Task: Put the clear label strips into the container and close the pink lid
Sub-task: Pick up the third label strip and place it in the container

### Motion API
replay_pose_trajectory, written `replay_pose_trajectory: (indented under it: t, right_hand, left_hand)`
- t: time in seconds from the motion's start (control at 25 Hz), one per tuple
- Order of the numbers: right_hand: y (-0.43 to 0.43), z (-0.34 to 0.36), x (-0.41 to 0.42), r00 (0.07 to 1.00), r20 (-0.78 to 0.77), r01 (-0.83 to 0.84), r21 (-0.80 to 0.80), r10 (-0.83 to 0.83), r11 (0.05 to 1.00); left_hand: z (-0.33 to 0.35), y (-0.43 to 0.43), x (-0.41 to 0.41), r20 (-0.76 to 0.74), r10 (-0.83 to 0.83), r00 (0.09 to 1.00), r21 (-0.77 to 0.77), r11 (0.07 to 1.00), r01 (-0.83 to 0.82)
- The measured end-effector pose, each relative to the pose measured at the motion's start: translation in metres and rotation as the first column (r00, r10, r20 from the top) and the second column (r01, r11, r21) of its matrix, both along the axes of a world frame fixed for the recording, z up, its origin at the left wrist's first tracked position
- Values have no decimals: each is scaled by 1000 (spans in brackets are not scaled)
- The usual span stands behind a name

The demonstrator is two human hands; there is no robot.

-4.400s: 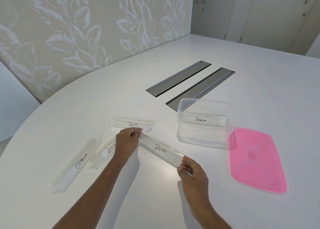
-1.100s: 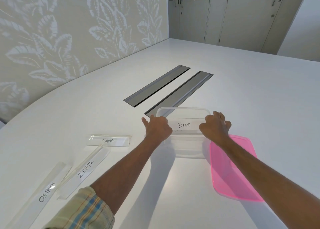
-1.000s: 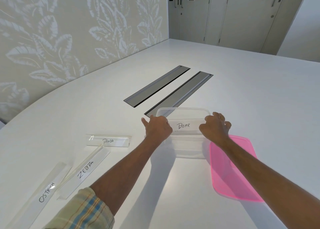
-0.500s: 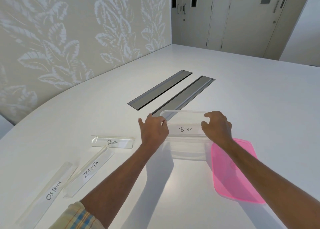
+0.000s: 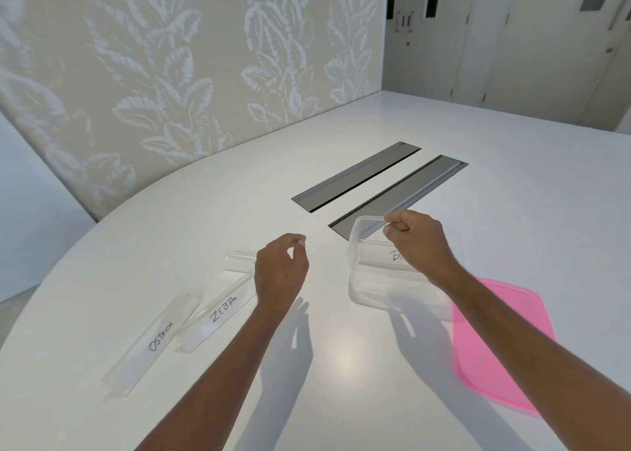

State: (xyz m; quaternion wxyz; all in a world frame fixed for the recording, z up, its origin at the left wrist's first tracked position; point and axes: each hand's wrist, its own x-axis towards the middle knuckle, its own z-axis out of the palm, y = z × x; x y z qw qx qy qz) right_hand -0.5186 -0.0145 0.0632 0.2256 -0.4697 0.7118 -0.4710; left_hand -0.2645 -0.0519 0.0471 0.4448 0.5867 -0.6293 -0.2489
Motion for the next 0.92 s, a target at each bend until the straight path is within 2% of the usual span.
replay_pose_trajectory:
  t: [0.24, 0.52, 0.92]
  right_hand:
    - [-22, -3, 72, 964, 186, -194, 10, 189, 981]
    - [-56, -33, 142, 906, 313, -333, 114, 284, 936]
    - [-92, -83, 216, 878, 248, -461, 201, 411, 864]
  left_hand:
    - [-5, 20, 73, -76, 243, 967, 111, 966, -235]
    - [-36, 42, 153, -189, 495, 848, 239, 861, -449]
    - [-81, 57, 184, -276, 645, 712, 394, 752, -528]
